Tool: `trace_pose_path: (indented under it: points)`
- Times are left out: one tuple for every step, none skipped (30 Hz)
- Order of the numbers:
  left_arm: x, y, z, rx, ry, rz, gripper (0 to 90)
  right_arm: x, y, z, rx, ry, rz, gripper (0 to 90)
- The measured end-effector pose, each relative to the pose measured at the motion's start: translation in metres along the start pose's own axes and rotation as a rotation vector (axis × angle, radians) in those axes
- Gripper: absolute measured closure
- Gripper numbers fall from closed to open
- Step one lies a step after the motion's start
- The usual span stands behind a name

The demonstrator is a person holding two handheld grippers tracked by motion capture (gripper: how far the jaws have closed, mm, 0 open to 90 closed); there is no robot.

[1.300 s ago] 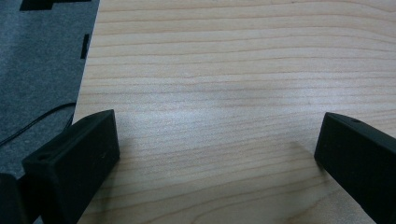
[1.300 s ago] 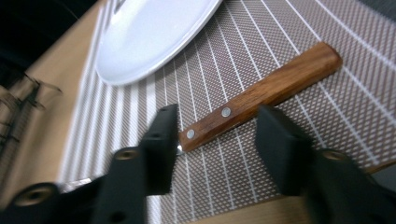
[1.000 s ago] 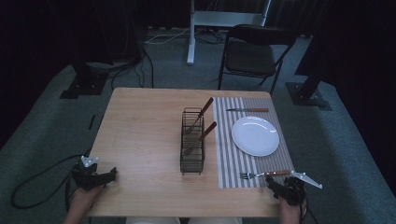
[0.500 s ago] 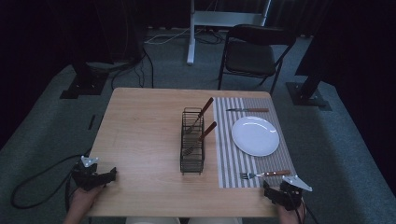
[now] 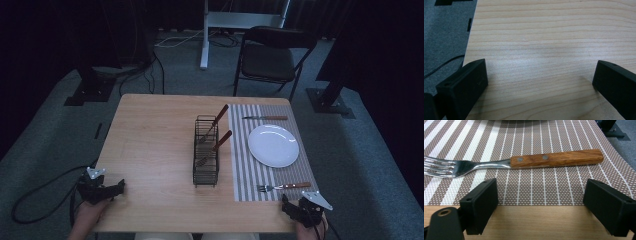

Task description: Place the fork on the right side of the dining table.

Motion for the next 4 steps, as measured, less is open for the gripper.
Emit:
trace_pose_path:
  points:
    - [0.0000,0.0000,0.0000,0.000,0.000,0.000,0.3,0.0000,0.0002,0.0000,0.000,0.000,-0.002,12.0]
    - [0.0000,0.0000,0.0000,0.000,0.000,0.000,0.3,0.0000,0.0002,0.0000,0.000,0.000,-0.002,12.0]
    - [0.0000,0.0000,0.0000,0.000,0.000,0.000,0.2,0.0000,0.0005,-0.0001,-0.001,0.001,-0.005,12.1]
    - [0.0000,0.0000,0.0000,0.000,0.000,0.000,0.3,0.0000,0.0005,-0.0001,-0.001,0.001,-0.005,12.1]
Point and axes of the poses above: each handheld gripper's, and its own axes: x roughly forward along the jaws, y roughly out of its underside, z roughly to its left, the point moved 2 cm from there along x, roughly forward along the jaws, and after that the axes turned 1 degree about x, right-handed, at the moved point
